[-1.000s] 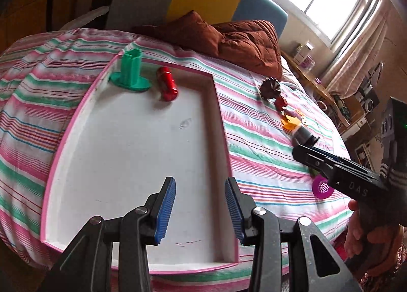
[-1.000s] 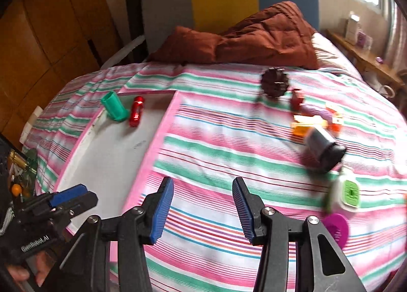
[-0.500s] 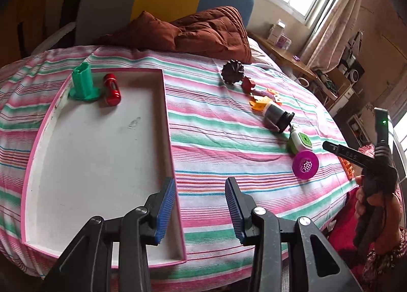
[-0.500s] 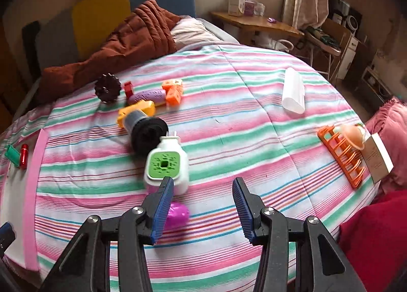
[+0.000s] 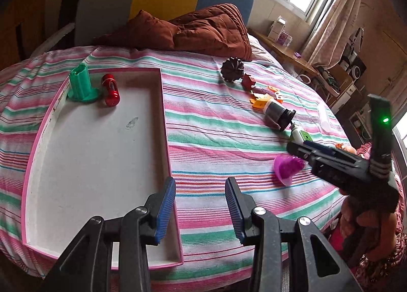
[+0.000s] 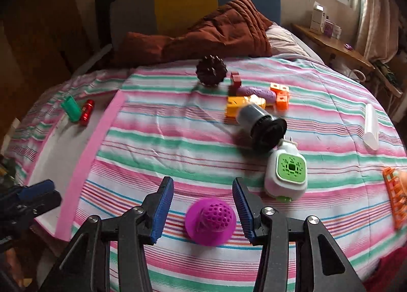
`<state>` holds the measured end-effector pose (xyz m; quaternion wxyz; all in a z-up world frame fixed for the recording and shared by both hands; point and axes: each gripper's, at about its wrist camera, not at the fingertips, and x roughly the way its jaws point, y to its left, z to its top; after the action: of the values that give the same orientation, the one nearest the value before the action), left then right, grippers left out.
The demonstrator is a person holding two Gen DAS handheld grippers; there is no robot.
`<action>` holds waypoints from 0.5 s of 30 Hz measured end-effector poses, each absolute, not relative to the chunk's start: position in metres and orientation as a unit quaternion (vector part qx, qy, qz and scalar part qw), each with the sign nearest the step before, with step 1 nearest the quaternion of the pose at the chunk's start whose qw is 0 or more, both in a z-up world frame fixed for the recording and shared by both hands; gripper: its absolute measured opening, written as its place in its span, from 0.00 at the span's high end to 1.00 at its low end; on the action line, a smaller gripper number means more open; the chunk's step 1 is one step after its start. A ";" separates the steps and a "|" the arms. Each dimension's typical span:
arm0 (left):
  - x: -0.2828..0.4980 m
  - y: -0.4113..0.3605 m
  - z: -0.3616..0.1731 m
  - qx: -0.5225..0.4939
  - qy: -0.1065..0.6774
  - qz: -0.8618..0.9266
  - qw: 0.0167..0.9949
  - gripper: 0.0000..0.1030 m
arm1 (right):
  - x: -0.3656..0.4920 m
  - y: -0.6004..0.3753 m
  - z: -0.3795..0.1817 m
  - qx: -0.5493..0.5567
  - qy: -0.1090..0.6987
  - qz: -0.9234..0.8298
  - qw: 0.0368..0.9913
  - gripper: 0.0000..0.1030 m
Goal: Organize rigid objects
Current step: 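Move the left tool to the magenta cup while the right tool approaches the green device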
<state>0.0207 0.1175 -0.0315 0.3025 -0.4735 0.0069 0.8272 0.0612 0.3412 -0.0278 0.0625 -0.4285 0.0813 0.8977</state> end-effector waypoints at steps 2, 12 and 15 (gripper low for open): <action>0.020 0.117 -0.031 -0.473 0.006 0.828 0.300 0.61 | 0.068 0.352 -0.013 -0.403 0.092 0.908 0.072 0.48; 0.028 0.133 -0.032 -0.474 0.017 0.821 0.319 0.61 | 0.050 0.440 -0.017 -0.444 0.137 0.862 0.202 0.28; 0.034 0.137 -0.029 -0.469 0.027 0.821 0.325 0.61 | 0.036 0.430 -0.037 -0.471 0.099 0.854 0.196 0.28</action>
<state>0.0337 0.1372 -0.0293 0.3251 -0.4686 0.0267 0.8209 0.0358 0.4296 -0.0368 0.1965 -0.4713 0.0987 0.8541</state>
